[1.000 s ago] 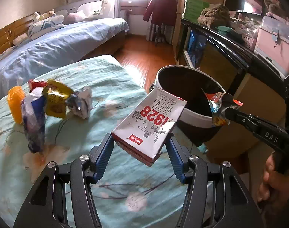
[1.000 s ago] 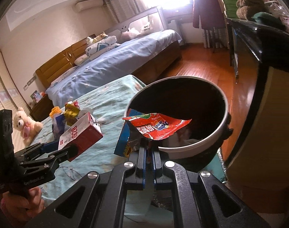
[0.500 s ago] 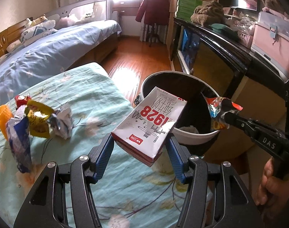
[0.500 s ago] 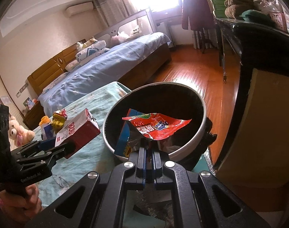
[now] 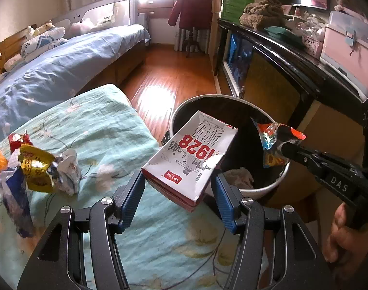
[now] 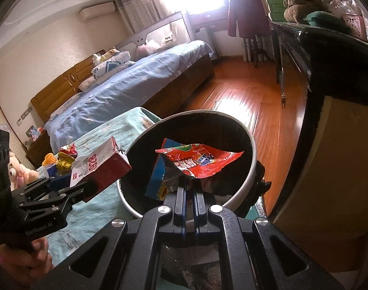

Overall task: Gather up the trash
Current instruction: 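Carry the red wrapper and red-and-white box over the bin with both tools, then open both tools over the bin to drop the wrapper and box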

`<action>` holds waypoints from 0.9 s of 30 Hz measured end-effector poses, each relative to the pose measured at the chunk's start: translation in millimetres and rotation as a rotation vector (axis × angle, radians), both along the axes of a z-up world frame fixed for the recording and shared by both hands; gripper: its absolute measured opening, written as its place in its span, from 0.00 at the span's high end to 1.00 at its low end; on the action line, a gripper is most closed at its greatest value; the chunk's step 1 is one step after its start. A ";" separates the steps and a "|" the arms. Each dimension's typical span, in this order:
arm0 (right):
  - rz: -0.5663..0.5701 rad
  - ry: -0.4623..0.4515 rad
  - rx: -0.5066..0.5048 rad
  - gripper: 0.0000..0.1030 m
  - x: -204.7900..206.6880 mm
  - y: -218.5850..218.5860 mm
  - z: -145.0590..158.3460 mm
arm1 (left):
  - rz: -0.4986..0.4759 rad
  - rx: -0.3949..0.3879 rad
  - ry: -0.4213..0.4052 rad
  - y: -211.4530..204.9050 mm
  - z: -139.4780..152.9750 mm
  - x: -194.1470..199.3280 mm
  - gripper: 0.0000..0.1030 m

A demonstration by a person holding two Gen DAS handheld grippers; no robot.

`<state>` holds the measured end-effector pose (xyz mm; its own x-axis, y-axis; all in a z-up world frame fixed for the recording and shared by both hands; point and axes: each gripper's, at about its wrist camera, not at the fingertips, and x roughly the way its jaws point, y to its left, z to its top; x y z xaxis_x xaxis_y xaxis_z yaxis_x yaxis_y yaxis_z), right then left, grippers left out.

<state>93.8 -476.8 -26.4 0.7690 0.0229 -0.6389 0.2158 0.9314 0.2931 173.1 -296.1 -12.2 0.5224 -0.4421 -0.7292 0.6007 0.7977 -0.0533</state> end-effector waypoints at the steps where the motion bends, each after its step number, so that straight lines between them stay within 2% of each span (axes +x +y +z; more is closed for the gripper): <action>1: 0.000 0.001 0.000 0.96 1.2 -0.6 -0.4 | 0.000 0.001 0.000 -1.0 -0.2 1.3 0.45; 23: -0.020 0.043 -0.010 0.91 29.6 -13.6 -8.5 | -0.043 0.017 0.005 -35.0 -2.5 17.6 0.44; 25: -0.022 0.046 -0.004 0.89 30.4 -15.0 -8.9 | -0.052 0.012 0.003 -34.4 -2.0 14.9 0.38; 26: -0.025 0.046 0.000 0.86 30.1 -15.3 -8.9 | -0.050 0.012 -0.001 -33.0 -1.8 13.6 0.31; 27: -0.027 0.044 0.003 0.79 29.5 -15.6 -8.9 | -0.045 0.013 -0.011 -30.7 -1.8 11.4 0.28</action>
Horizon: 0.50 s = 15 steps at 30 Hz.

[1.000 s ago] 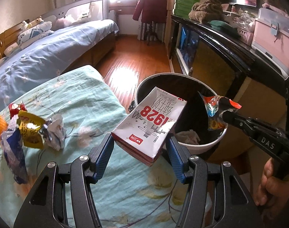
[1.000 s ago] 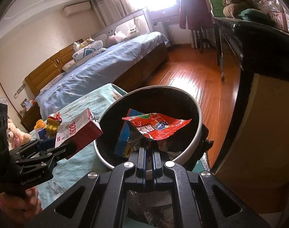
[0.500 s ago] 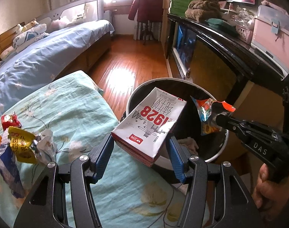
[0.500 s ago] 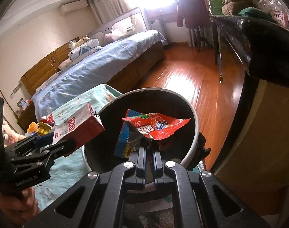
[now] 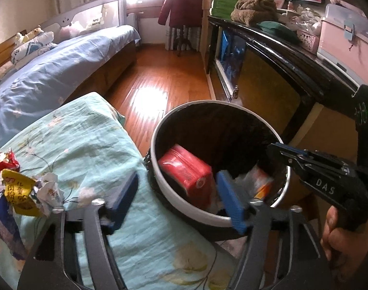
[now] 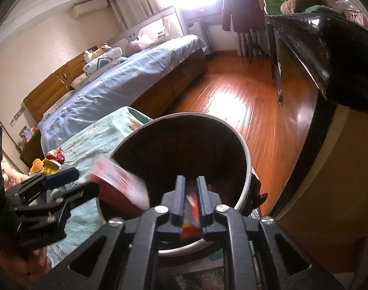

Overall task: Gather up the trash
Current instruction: 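Open both tools over the bin to drop the wrapper and box, then move both open tools back to the trash on the table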

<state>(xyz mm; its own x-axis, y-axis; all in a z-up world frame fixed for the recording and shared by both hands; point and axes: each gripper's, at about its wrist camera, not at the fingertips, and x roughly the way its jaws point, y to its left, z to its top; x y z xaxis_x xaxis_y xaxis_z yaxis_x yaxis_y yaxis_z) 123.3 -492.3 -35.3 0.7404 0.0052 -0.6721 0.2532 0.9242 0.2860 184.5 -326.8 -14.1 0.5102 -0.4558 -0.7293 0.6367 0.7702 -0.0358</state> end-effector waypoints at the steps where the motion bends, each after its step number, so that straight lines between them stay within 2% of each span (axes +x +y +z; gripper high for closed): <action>1: -0.003 -0.003 0.005 0.75 -1.3 -0.6 -0.2 | 0.003 -0.001 -0.005 1.9 -0.2 -0.9 0.28; 3: -0.003 -0.014 0.019 0.59 -5.1 0.5 -0.1 | 0.018 -0.007 0.003 10.5 -2.3 -3.3 0.28; 5: -0.001 -0.020 0.026 0.54 -6.4 2.9 0.7 | 0.037 -0.019 0.017 19.8 -4.6 -4.4 0.28; 9: 0.015 -0.038 0.040 0.34 -10.2 11.1 3.6 | 0.101 -0.040 0.032 48.8 -11.5 -10.1 0.25; 15: 0.060 -0.066 0.048 0.22 -11.7 34.6 11.7 | 0.205 -0.056 0.049 98.5 -21.8 -19.3 0.23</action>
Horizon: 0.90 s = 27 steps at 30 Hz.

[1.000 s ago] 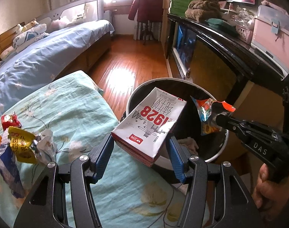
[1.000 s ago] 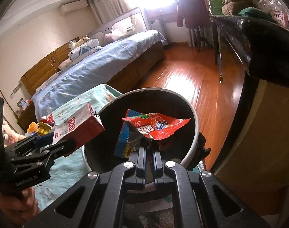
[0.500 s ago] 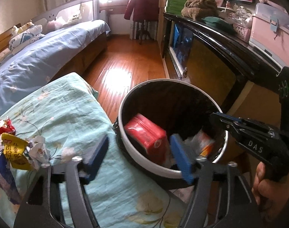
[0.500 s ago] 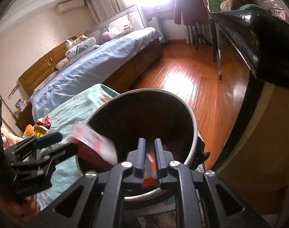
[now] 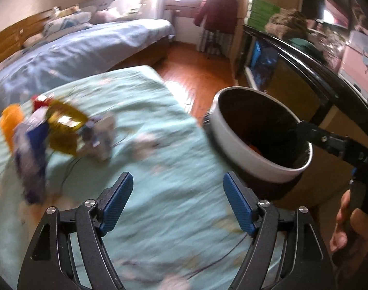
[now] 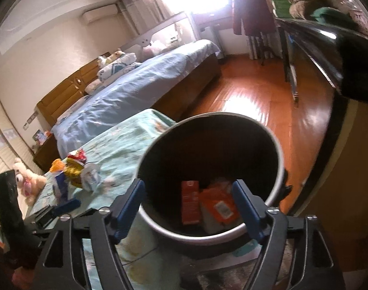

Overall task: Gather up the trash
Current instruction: 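Move both open tools back to the trash on the table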

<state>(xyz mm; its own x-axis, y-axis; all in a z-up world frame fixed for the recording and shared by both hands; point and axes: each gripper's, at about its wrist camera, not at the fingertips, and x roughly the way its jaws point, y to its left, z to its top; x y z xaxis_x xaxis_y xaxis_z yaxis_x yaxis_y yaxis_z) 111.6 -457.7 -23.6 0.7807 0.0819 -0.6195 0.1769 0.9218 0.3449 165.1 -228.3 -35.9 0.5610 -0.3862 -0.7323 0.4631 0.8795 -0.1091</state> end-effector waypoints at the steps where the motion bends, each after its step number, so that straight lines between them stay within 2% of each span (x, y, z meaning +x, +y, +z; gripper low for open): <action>1: 0.012 -0.003 -0.002 0.21 0.2 6.2 0.9 | 0.014 -0.003 0.003 6.7 -1.0 -0.8 0.23; 8: 0.084 -0.002 -0.010 0.14 3.3 43.9 4.0 | 0.135 -0.006 -0.001 64.3 -5.6 -11.7 0.20; 13: 0.156 0.008 -0.010 0.14 8.9 76.0 1.7 | 0.216 -0.022 0.002 103.2 -8.0 -17.6 0.20; 18: 0.228 0.018 -0.028 0.11 14.6 108.1 -3.3 | 0.290 0.001 -0.035 129.0 -7.0 -25.4 0.14; 27: 0.325 0.045 -0.046 0.10 31.6 149.8 -17.7 | 0.359 -0.004 -0.007 160.2 -13.8 -20.8 0.13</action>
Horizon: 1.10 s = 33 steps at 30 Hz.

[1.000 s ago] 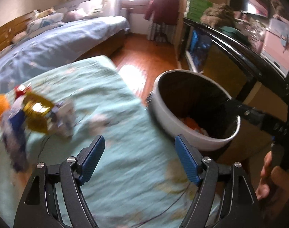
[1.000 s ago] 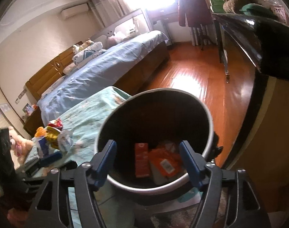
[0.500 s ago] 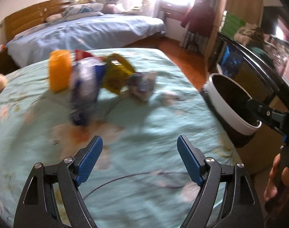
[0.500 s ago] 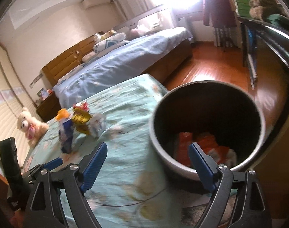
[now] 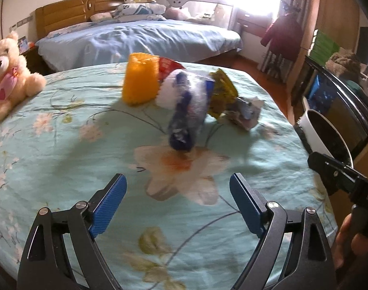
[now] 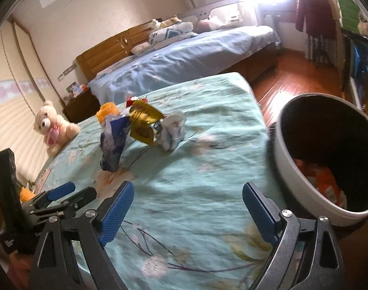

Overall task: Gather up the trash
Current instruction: 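Move both open tools back to the trash on the table, then grasp the crumpled white paper with the right tool while the left grasps the clear plastic bag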

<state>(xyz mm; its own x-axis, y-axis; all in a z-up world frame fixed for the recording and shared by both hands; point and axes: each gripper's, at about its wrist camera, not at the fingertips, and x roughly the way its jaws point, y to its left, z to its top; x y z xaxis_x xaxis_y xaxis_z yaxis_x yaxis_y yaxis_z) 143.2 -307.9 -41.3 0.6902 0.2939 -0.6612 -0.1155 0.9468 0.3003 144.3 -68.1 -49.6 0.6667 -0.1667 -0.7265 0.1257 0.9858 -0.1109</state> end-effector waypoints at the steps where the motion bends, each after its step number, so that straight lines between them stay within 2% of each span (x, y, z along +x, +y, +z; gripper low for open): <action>1: 0.008 0.004 -0.001 0.10 2.9 3.0 -1.7 | 0.006 0.001 0.002 2.4 -0.8 1.7 0.13; 19: 0.056 0.042 0.010 0.11 68.4 22.3 -16.5 | 0.022 0.000 0.021 10.6 -3.0 50.8 0.13; 22: 0.062 0.043 0.008 0.17 80.7 24.9 -18.9 | 0.007 -0.003 0.022 5.6 -4.5 60.6 0.14; 25: 0.056 0.058 0.008 0.29 93.9 25.5 -23.6 | -0.018 -0.023 0.030 0.2 -6.7 69.1 0.14; 26: 0.053 0.062 0.010 0.35 97.2 25.7 -24.9 | -0.026 -0.024 0.029 -2.1 -7.3 71.1 0.17; 28: 0.049 0.073 0.010 0.48 103.9 26.7 -28.3 | -0.046 -0.023 0.036 -6.1 -9.3 73.3 0.33; 29: 0.050 0.079 0.010 0.61 104.9 27.0 -30.2 | -0.062 -0.027 0.046 -8.7 -10.9 74.9 0.53; 30: 0.054 0.085 0.014 0.75 105.7 27.9 -31.6 | -0.082 -0.035 0.055 -10.8 -12.6 75.6 0.65; 33: 0.063 0.069 0.009 0.83 97.3 28.8 -29.4 | -0.087 -0.025 0.032 -11.9 -9.2 69.9 0.67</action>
<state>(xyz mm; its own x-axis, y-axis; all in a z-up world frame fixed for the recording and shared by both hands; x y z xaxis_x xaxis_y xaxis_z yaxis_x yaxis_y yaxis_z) 240.5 -279.2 -70.8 0.6230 0.3410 -0.7040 -0.1531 0.9357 0.3178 214.2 -80.0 -58.9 0.6253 -0.2414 -0.7421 0.2067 0.9682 -0.1407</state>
